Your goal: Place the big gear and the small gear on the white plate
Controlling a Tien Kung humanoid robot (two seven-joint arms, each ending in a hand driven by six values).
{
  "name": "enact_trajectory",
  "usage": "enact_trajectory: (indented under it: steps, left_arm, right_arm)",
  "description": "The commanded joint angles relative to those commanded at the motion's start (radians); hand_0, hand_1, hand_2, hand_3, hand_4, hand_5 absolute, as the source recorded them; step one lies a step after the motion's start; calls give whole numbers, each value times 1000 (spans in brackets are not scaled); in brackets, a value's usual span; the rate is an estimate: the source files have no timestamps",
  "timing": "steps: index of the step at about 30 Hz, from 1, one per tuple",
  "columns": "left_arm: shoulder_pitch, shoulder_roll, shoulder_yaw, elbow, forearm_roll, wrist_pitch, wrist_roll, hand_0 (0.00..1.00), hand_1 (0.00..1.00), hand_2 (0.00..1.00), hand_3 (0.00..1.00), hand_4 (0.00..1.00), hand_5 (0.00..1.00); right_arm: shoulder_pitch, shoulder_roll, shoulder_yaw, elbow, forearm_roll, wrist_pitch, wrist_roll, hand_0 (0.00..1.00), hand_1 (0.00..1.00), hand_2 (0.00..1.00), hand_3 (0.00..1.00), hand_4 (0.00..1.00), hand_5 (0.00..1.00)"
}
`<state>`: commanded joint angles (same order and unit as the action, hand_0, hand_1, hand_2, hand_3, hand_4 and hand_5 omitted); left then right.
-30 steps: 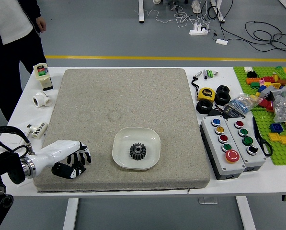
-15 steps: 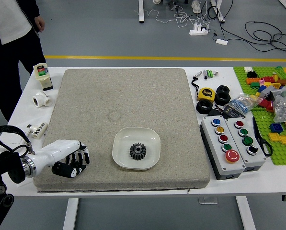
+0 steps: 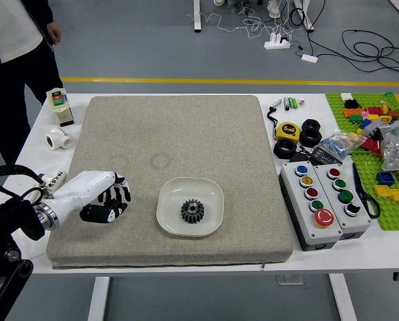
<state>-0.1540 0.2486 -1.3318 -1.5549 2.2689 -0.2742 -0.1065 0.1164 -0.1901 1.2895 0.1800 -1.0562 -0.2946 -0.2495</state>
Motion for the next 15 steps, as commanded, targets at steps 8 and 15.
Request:
enact_trajectory:
  steps: [8,15]
  left_arm:
    - [-89,-28,146,42,0,260,-6,254,300,373,490,576,2]
    - [-141,-64,286,121,0,453,-19,258,308,379,493,568,2]
  right_arm:
    - [1,0,-7,0,9,-1,1,600,608,695,562,754,716]
    - [0,0,-16,0,13,-2,0,599,608,695,562,754,714]
